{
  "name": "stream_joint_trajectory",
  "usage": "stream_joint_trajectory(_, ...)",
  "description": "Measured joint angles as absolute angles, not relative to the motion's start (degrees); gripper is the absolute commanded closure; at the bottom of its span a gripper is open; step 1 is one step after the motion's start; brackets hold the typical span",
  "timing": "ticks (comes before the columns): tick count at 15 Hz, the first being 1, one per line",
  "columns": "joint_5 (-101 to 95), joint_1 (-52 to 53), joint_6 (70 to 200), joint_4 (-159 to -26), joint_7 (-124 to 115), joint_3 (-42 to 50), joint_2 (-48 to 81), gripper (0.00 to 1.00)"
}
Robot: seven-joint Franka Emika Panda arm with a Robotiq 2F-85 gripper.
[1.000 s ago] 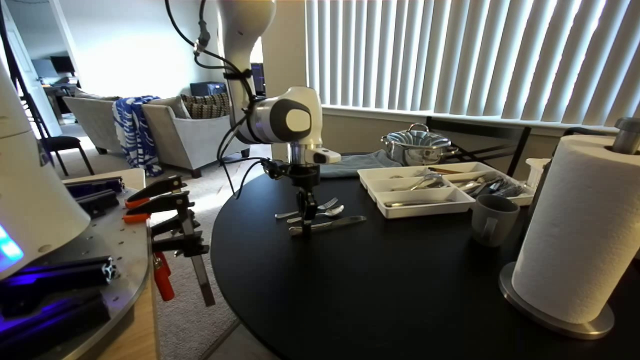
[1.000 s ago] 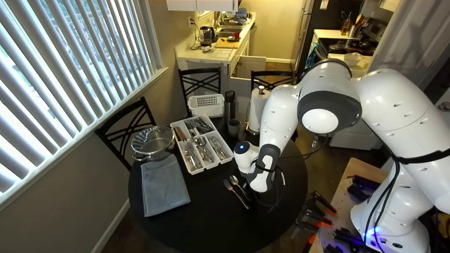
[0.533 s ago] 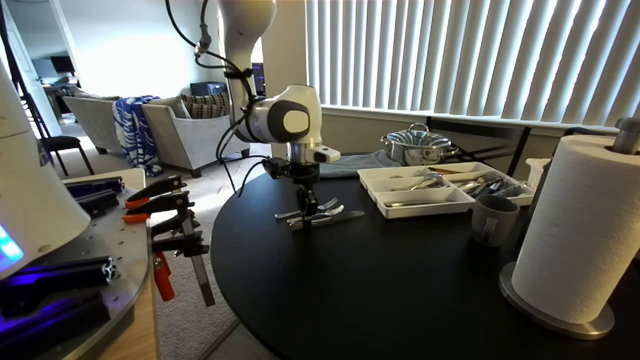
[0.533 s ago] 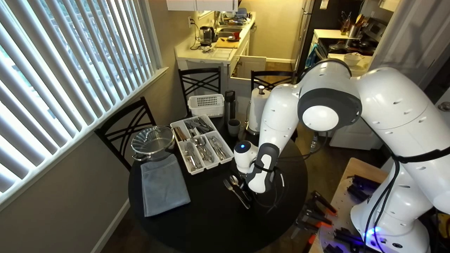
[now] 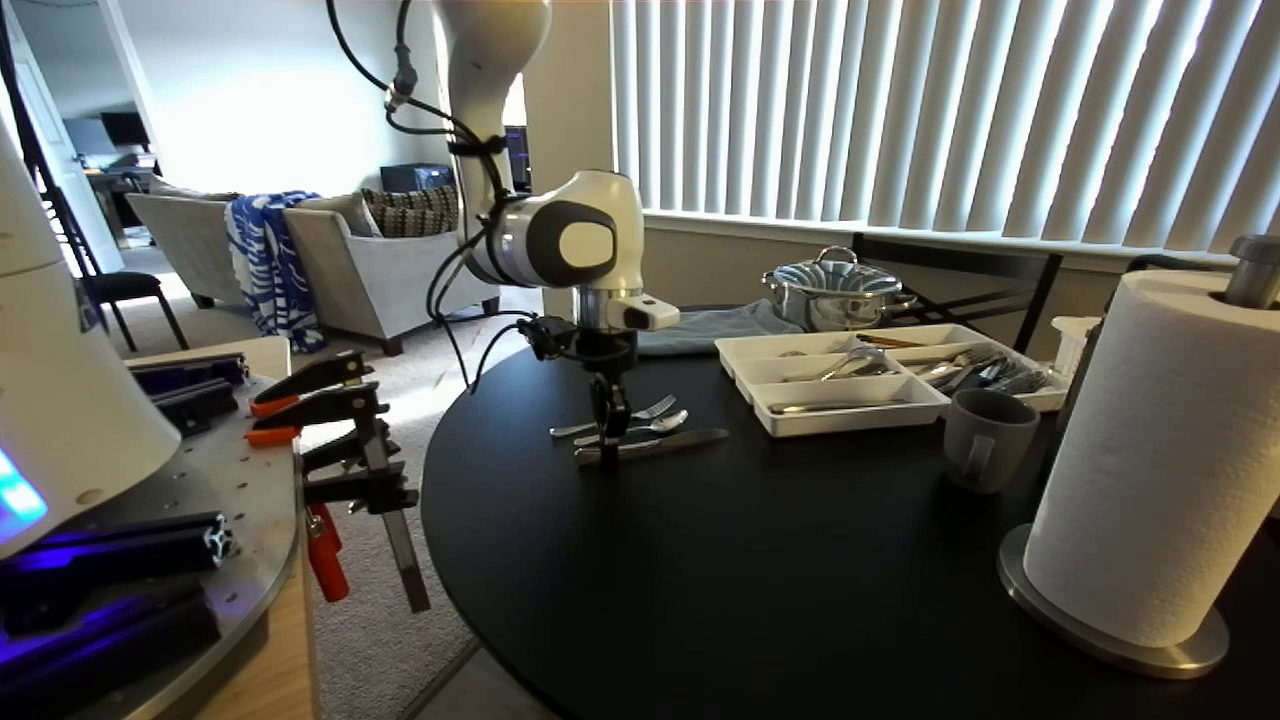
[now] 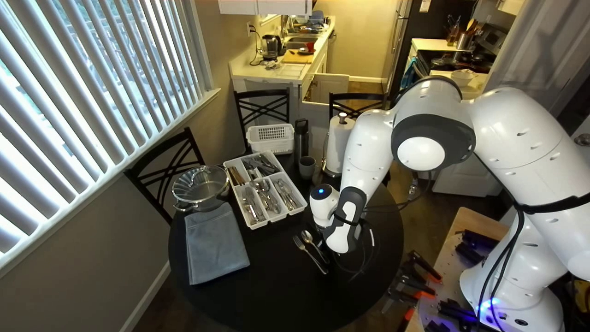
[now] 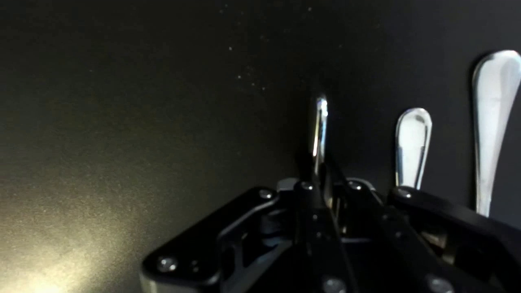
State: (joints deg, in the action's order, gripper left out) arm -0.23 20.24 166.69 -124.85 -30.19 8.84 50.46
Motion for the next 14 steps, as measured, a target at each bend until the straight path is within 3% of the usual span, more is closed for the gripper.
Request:
stream_joint_trajectory(6, 0.1, 20.2, 166.8, -125.6, -30.2, 8.9, 50.2, 0.98)
stream_joint_trajectory(7, 0.1, 20.2, 166.8, -125.6, -30.2, 8.9, 50.2, 0.66)
stream_joint_trajectory(8, 0.1, 20.2, 166.8, -125.6, -30.2, 8.9, 50.2, 0.65)
stream_joint_trajectory(14, 0.4, 20.3, 166.8, -126.9, -30.2, 9.5, 49.2, 0.28)
